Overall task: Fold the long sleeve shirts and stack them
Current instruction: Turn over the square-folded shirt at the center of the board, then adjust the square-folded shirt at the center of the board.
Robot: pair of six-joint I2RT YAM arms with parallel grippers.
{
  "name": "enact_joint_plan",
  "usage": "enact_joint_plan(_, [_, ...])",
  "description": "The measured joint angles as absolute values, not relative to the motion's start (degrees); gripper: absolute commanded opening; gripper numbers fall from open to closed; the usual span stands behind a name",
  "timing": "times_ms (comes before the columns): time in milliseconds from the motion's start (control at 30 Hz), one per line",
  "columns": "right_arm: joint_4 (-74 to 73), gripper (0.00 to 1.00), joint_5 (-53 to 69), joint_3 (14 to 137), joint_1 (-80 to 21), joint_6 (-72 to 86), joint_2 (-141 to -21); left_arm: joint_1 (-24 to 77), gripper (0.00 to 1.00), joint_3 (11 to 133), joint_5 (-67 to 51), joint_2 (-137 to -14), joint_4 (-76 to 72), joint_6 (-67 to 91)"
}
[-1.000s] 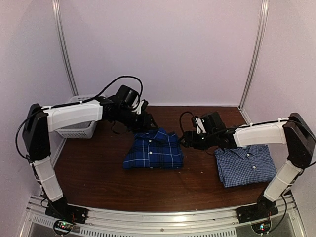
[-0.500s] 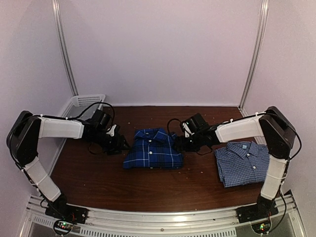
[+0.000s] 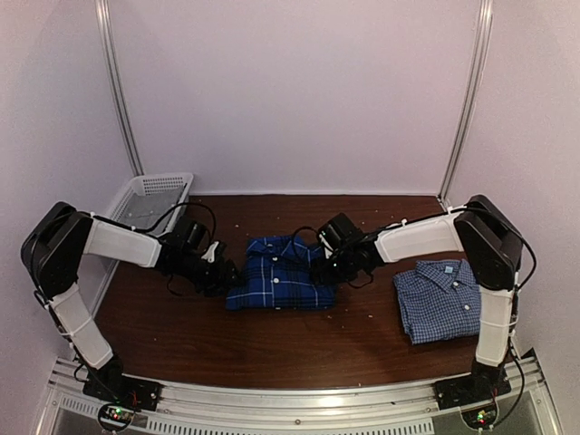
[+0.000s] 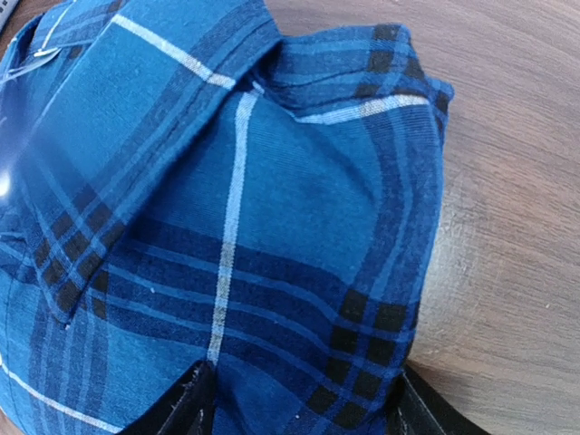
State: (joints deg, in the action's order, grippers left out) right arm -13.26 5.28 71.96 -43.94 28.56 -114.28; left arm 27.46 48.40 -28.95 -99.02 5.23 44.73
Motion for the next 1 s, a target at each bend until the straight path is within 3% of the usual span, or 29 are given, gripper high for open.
enact_joint_plan(100, [-13.41, 0.50, 4.67, 72.16, -44.36, 28.58, -114.52, 28.40, 0.50, 47.62, -30.94, -99.42, 1.39, 47.40])
enact_joint_plan(200, [-13.63, 0.37, 4.54, 72.71, -44.73, 28.86, -114.96, 29.36, 0.34, 46.46, -32.49, -100.33, -2.63, 51.20])
enact_joint_plan(300, [-13.96, 0.17, 5.13, 73.56, -45.01, 29.04, -115.39, 30.22, 0.15, 46.26, -33.43, -100.90, -5.08, 54.94])
enact_joint_plan(400, [-14.85, 0.00, 6.04, 75.11, -45.04, 29.12, -115.79, 30.87, 0.06, 47.27, -33.39, -100.90, -5.65, 56.47])
enact_joint_plan(467, [-15.90, 0.00, 6.35, 76.34, -45.04, 29.36, -115.79, 31.09, 0.00, 49.12, -32.71, -100.71, -3.95, 56.31])
enact_joint_plan(767, [-19.18, 0.00, 6.63, 78.52, -45.12, 28.21, -111.53, 34.04, 0.00, 59.46, -23.09, -92.51, 10.22, 50.92])
enact_joint_plan(800, [-19.70, 0.00, 6.68, 78.52, -45.15, 28.16, -110.19, 34.68, 0.04, 59.81, -21.82, -91.39, 11.51, 50.48])
enact_joint_plan(833, [-20.10, 0.00, 6.66, 78.46, -45.19, 28.10, -108.84, 35.20, 0.15, 59.81, -20.60, -90.41, 12.49, 50.19])
enact_joint_plan(933, [-20.29, 0.00, 6.61, 77.10, -45.21, 27.55, -105.19, 36.29, 0.54, 59.22, -17.76, -89.23, 14.46, 49.65])
enact_joint_plan(1000, [-19.38, 0.08, 6.68, 74.28, -45.17, 27.33, -103.11, 36.51, 0.64, 57.21, -15.92, -89.21, 14.81, 49.47])
